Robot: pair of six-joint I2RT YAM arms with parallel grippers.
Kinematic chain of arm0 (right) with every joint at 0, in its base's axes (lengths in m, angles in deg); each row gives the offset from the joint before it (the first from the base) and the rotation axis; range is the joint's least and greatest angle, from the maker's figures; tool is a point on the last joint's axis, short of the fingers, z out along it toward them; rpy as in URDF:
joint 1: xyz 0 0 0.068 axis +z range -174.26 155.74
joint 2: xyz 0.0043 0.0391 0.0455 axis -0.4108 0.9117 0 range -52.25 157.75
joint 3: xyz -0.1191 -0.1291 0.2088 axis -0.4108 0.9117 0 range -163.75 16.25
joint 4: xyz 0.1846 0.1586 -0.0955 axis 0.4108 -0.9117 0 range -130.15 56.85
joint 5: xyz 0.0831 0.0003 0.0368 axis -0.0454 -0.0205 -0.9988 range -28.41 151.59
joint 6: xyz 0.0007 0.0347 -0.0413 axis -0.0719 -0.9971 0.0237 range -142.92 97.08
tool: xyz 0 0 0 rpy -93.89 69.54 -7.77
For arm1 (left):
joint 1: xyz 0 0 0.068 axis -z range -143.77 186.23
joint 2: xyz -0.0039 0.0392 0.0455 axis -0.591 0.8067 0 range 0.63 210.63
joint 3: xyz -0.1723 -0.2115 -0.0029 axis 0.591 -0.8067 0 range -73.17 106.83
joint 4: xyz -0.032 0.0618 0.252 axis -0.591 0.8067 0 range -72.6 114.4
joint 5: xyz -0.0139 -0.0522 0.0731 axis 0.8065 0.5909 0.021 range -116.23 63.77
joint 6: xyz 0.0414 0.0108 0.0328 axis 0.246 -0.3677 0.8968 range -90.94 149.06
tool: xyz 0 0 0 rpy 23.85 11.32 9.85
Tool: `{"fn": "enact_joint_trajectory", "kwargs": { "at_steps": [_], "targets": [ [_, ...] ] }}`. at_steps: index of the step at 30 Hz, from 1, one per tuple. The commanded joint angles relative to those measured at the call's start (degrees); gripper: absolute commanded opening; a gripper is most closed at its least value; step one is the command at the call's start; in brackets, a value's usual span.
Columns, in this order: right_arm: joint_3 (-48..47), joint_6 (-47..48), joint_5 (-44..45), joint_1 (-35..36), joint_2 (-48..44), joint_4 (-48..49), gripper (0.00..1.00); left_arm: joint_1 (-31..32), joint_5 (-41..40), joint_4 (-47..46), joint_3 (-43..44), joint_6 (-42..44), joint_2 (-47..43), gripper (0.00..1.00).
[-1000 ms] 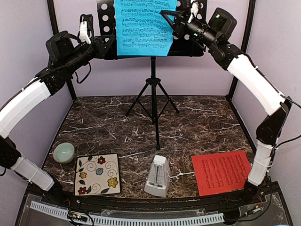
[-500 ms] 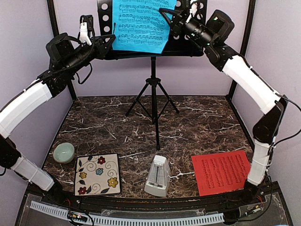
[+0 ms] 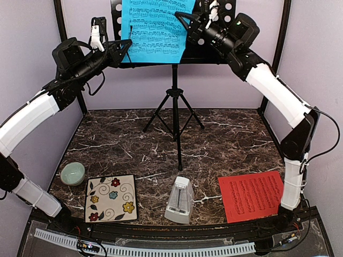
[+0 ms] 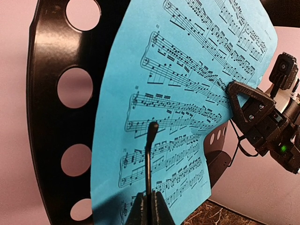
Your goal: Set up the instrument practice props
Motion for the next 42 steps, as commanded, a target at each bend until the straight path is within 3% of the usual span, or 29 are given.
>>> {"fn": "enact_joint_trajectory", "kwargs": {
  "at_steps": [1, 12, 19, 31, 33, 37, 42],
  "targets": [
    [-2.85, 1.51, 0.28, 0.95, 1.71, 4.39, 0.02, -0.18, 1.64, -2.20, -0.36, 0.53, -0.88, 0.00],
    [-4.80, 10.68, 1.33, 2.47, 3.51, 4.74, 0.06, -0.12, 1.87, -2.21, -0.35, 0.21, -0.90, 0.00],
    [-4.89, 10.71, 2.97, 3.16, 4.70, 8.10, 0.01, -0.09, 1.93, -2.47, -0.49, -0.02, -0.89, 0.00],
    [-4.43, 11.59, 3.28, 3.72, 5.78, 9.89, 0.01, -0.01, 1.82, -2.25, -0.53, 0.05, -1.14, 0.00],
    [-4.15, 11.67, 3.36, 3.72, 5.72, 10.21, 0.01, 0.02, 1.55, -2.19, -0.62, -0.26, -1.22, 0.05],
    [-3.69, 11.83, 3.50, 3.72, 5.76, 10.88, 0.00, 0.14, 1.87, -2.15, -0.99, -0.11, -1.68, 0.28],
    [-2.96, 11.81, 3.81, 3.66, 6.06, 12.41, 0.00, 1.05, 1.25, -2.28, -1.43, 1.39, -2.52, 0.41]
  ]
}}
